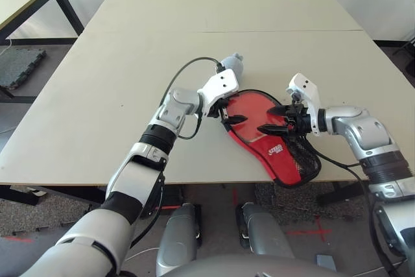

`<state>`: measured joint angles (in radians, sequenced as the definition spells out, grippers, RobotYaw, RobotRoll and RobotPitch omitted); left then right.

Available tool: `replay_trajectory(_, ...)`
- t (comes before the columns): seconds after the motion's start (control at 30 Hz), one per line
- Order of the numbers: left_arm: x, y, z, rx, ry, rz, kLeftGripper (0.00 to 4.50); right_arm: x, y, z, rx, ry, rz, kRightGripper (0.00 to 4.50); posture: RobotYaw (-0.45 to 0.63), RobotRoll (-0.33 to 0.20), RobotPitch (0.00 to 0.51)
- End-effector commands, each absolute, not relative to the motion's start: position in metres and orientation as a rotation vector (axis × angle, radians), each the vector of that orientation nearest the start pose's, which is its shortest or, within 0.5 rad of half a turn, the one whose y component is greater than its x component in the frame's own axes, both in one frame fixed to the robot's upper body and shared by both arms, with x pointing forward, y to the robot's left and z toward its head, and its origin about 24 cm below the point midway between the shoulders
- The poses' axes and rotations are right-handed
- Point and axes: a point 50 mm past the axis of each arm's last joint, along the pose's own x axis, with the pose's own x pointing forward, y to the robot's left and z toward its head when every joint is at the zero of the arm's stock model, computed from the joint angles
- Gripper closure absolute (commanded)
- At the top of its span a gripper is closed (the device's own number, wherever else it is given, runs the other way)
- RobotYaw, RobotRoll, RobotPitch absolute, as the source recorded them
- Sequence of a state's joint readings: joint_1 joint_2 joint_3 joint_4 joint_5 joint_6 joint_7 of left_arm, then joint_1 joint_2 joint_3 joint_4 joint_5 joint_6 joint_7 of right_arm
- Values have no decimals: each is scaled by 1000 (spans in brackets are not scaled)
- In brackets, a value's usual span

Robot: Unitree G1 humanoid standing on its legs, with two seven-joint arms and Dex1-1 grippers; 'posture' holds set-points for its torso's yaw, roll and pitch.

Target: Store the ping-pong paddle in its case and zip it.

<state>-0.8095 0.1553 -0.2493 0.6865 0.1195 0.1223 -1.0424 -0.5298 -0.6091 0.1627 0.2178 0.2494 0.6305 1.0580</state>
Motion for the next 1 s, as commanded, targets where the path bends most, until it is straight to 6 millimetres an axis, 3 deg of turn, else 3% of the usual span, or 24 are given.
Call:
replay_trajectory(0.03,343,60,87,469,304,-1296,54,310,-202,94,-183,609,968,0,20,0,101)
replay_trajectory(0.17,341,59,84,485,319,-1309,54,312,-206,99,-192,599,957,0,22,0,107)
replay_trajectory(0.3,338,60,80,490,336,-1314,54,328,-212,127,-169,501,920,0,24,0,113)
replay_trajectory(0.5,336,57,78,487,338,-1322,54,361,-199,161,-105,339,854,0,35,0,122)
replay_trajectory(0.8,331,49,77,474,328,-1338,54,397,-164,154,-2,267,691,0,61,0,136)
replay_trajectory(1.0,324,44,77,459,323,-1355,54,403,-150,145,53,255,647,0,78,0,156)
